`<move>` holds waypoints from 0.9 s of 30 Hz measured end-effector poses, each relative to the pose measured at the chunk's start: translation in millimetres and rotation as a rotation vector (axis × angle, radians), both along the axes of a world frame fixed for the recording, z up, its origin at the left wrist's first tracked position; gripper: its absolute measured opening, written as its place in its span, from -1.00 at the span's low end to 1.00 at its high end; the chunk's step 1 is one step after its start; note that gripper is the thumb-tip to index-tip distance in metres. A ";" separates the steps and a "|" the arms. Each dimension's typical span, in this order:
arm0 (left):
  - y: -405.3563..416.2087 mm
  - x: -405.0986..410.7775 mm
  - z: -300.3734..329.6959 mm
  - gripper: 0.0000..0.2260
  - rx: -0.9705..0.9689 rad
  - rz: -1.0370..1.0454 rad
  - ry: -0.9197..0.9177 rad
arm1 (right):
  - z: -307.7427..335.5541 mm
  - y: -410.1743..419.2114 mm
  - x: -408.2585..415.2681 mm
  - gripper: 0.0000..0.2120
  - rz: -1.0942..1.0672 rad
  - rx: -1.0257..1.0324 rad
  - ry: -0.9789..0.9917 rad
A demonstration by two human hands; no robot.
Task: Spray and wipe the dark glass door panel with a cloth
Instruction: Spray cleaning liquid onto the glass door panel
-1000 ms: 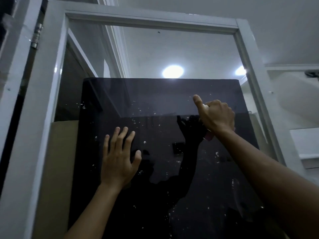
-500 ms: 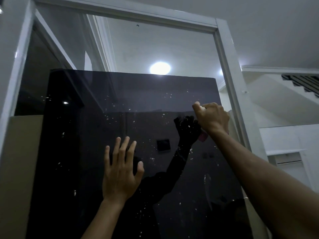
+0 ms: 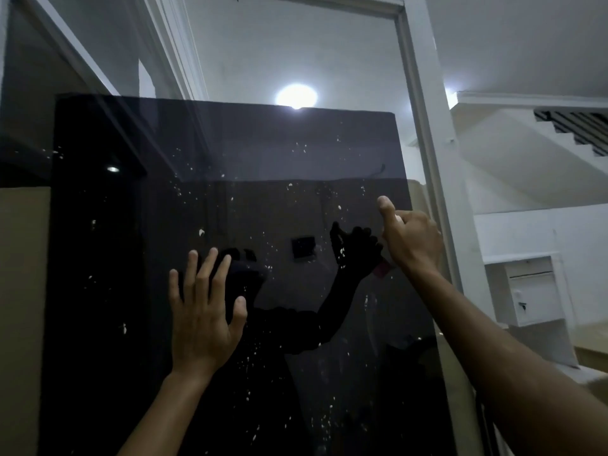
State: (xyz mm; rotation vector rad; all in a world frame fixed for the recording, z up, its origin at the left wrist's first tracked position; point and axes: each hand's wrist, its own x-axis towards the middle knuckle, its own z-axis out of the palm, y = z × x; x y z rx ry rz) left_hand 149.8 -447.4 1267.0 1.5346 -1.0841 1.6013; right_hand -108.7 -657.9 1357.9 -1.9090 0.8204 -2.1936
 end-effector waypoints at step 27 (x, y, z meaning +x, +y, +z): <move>12.1 11.5 -93.7 -0.41 0.057 0.177 0.080 | -140.1 29.0 27.5 -0.19 0.133 0.153 0.105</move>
